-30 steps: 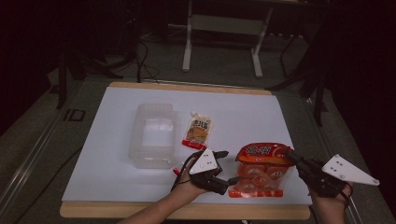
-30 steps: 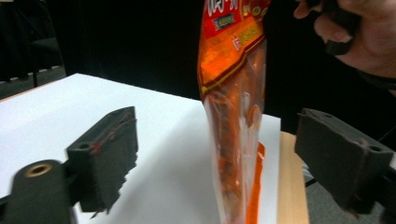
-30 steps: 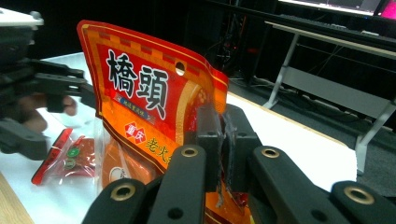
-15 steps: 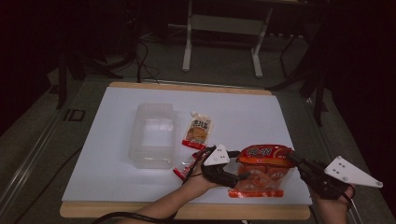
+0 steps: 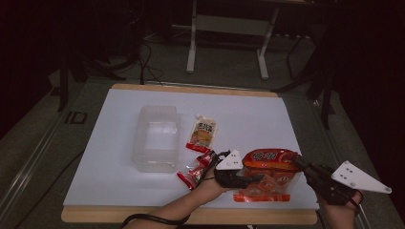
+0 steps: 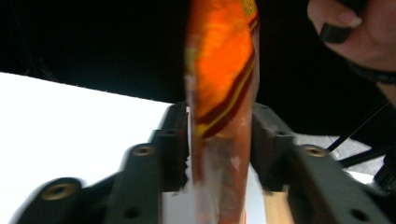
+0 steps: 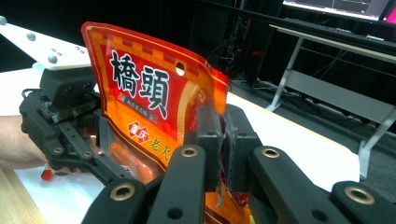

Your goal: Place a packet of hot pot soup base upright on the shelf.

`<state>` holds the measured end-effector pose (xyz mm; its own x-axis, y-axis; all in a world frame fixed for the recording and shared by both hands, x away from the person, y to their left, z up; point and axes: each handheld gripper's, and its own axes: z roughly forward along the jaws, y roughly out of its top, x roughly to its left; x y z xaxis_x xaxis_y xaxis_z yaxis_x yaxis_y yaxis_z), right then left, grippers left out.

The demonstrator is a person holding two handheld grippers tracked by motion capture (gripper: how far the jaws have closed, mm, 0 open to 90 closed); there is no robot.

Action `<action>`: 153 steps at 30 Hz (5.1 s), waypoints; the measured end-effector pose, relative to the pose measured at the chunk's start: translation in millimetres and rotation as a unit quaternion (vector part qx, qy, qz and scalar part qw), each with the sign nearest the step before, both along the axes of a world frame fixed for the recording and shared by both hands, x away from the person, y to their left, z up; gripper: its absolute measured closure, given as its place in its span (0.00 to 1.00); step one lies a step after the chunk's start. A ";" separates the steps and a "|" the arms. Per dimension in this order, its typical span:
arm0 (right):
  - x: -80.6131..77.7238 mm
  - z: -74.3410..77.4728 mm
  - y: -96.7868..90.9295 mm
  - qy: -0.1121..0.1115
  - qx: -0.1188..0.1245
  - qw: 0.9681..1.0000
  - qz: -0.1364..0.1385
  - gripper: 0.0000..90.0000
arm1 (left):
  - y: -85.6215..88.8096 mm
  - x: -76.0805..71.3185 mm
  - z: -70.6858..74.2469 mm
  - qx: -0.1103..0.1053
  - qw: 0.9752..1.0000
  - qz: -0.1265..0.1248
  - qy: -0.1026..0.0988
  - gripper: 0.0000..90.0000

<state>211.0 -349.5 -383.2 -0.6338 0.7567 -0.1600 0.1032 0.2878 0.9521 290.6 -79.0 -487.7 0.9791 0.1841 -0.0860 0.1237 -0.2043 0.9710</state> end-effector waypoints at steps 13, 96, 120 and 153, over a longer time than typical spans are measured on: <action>0.3 5.7 -4.9 -0.006 0.005 1.000 -0.010 0.96 | -2.4 1.7 10.2 -0.016 1.000 -0.015 0.015 0.79; 20.5 4.6 22.1 0.003 0.044 0.999 0.012 0.14 | 262.4 66.0 100.1 -0.149 0.929 0.327 -0.091 0.80; 29.0 -5.5 26.6 0.020 0.041 0.999 0.019 0.14 | 303.2 92.9 40.1 -0.131 0.914 0.381 -0.040 0.79; 26.9 -6.1 24.2 0.024 0.045 0.998 0.026 0.14 | 303.1 91.9 22.8 -0.058 0.925 0.375 -0.007 0.77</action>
<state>237.9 -325.3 -389.3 -0.6780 0.7325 -0.0611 0.1360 0.2068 0.9689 382.4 224.0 -464.8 0.5817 0.8020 -0.1355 0.1747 0.0395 0.9838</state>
